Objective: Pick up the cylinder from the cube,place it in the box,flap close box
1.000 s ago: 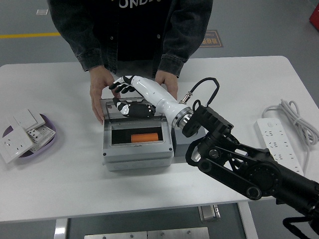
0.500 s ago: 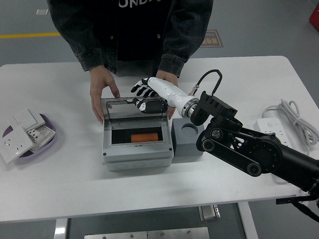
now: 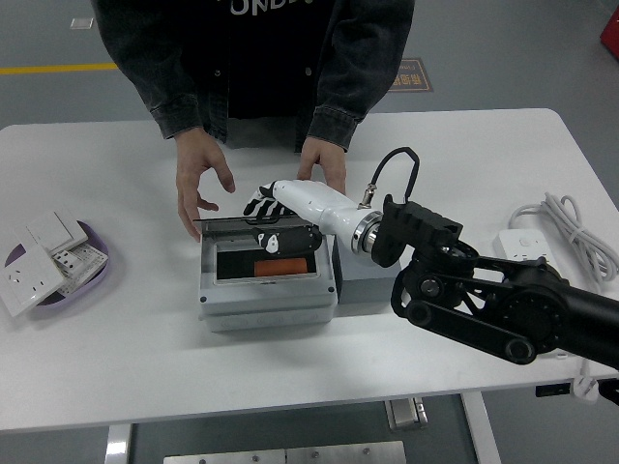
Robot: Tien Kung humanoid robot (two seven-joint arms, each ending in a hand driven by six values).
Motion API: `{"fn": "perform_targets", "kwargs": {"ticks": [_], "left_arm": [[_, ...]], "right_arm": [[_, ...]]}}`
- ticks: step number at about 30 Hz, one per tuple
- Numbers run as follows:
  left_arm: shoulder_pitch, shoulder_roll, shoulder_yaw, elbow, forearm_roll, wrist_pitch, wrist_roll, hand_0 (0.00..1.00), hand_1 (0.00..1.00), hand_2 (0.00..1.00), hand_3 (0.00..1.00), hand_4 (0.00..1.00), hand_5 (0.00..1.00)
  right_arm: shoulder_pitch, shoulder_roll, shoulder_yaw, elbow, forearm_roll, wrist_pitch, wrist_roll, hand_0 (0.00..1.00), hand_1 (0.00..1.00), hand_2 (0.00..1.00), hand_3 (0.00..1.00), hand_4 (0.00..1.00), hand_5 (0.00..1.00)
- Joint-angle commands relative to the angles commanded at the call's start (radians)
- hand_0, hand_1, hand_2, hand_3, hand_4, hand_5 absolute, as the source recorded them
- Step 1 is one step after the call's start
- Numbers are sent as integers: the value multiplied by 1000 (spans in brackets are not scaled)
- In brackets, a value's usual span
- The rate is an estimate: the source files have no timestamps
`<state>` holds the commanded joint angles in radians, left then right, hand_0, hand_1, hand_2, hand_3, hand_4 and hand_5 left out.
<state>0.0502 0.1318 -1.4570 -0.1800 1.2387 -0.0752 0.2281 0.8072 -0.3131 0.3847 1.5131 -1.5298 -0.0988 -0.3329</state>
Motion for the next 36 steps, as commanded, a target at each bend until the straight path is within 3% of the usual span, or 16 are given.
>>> {"fn": "perform_targets", "kwargs": {"ticks": [7,20,27,31,36], "left_arm": [[1,1,28,0,-20,-4,-18,634,666,589,650,722,282],[4,2,22,0,-14,-4,-15,634,666,590,650,722,282],[3,3,25,0,-16,-4,-15,635,666,590,649,722,282],[2,4,26,0,-17,-4,-16,634,666,590,649,722,282],[5,5,23,0,-17,-3,-15,634,667,589,649,722,282]], "right_arm": [[-10,-43,-25,78,12,-22,0,600,610,647,689,552,324],[-31,-49,-29,91,31,-48,10,591,606,648,693,529,290],[-39,-45,-45,71,100,-49,31,594,607,648,693,519,284],[-49,-54,-9,75,79,-41,29,590,606,649,694,488,282],[-105,-84,112,110,-16,-28,19,589,605,648,693,519,297]]}}
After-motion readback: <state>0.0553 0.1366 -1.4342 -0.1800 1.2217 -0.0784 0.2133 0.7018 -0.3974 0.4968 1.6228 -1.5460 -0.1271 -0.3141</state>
